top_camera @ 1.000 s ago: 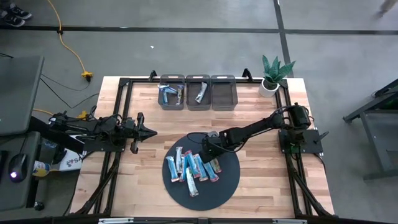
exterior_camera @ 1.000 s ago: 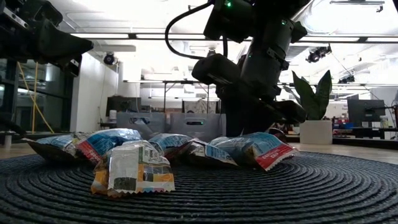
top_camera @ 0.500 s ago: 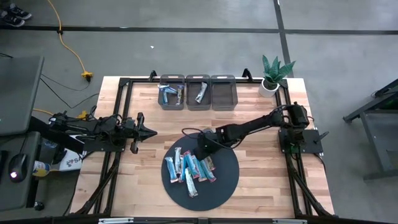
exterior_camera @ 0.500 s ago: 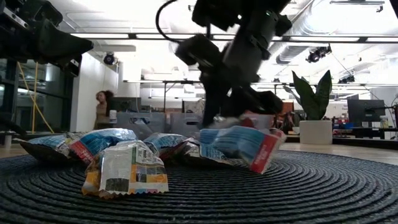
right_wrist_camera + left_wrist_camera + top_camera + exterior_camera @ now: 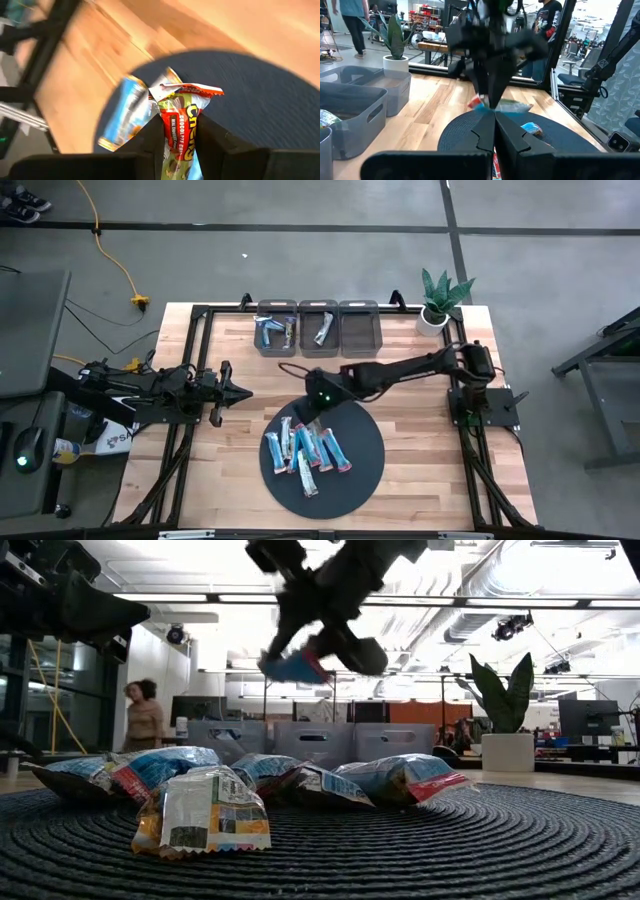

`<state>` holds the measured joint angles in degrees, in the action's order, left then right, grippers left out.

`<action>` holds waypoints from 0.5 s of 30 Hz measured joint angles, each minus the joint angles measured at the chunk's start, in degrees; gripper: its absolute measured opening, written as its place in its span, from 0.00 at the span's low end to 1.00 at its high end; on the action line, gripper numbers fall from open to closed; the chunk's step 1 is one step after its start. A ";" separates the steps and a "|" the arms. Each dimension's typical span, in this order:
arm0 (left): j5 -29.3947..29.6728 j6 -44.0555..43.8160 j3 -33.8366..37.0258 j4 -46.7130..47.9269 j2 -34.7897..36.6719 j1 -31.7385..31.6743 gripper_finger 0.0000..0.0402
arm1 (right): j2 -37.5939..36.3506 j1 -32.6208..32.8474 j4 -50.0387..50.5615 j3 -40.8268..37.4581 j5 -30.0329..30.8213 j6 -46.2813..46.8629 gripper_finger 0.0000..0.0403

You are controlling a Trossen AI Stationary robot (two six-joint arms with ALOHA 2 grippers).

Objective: Pick and place Granola Bars by type
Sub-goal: Put the red granola bar into the right black bin

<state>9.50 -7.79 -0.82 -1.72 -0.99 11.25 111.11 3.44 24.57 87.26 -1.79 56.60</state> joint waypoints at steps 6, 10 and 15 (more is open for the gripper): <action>-0.01 0.00 0.00 0.00 0.00 0.01 0.00 | -0.01 -1.81 0.62 6.26 -0.72 -4.24 0.19; -0.01 0.00 0.02 -0.01 0.00 0.00 0.00 | -0.07 -3.67 2.75 10.61 -1.90 -7.26 0.19; -0.01 0.00 0.00 -0.01 0.02 0.02 0.00 | -0.09 -6.69 4.34 15.75 -3.98 -11.43 0.19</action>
<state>9.49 -7.79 -0.82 -1.73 -0.97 11.27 111.02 -3.25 28.91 103.01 -5.77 45.18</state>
